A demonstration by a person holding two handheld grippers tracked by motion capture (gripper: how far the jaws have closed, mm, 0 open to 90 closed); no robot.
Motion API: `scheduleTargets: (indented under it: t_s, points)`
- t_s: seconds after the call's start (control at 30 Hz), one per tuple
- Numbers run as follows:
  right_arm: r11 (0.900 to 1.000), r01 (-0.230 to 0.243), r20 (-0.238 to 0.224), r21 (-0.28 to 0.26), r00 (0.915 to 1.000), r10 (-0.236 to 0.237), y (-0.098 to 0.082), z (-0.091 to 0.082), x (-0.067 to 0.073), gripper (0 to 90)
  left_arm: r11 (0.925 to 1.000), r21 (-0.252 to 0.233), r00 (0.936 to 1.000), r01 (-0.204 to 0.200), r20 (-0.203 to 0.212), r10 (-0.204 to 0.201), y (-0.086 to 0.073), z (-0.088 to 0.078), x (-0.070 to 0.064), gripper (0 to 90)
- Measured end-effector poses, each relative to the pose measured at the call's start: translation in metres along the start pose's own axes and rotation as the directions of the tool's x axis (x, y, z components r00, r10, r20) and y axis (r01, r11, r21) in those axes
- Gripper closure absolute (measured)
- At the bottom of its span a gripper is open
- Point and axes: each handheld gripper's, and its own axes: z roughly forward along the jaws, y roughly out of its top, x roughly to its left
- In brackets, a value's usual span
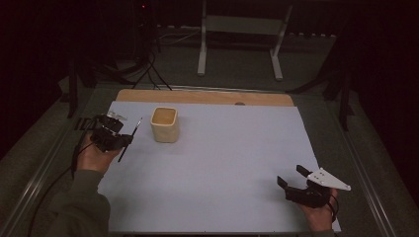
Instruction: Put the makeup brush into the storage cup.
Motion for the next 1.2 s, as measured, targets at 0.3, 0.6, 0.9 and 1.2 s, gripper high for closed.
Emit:
scheduleTargets:
  t_s: [0.3,0.6,0.9,1.2]
  points:
    - [1.0,-0.001,0.001,-0.001,1.0,0.001,0.0,0.0,0.0,13.7,0.9981,-0.062,0.9999,-0.004,-0.01,0.003,0.0,-0.005,0.0,86.3]
    - [1.0,0.003,-0.003,-0.007,1.0,-0.003,0.0,0.0,0.0,13.7,0.9925,-0.122,0.9997,0.008,-0.021,-0.011,-0.002,-0.011,0.0,86.4]
    - [0.999,0.018,-0.022,-0.037,0.9996,-0.019,0.001,-0.002,0.002,13.6,0.9879,-0.155,0.9995,0.014,-0.025,-0.018,-0.002,-0.015,0.002,86.4]
    - [0.997,0.044,-0.043,-0.058,0.998,-0.046,0.003,-0.004,0.003,13.3,0.9783,-0.205,0.9991,0.031,-0.021,-0.036,-0.002,-0.02,0.003,86.3]
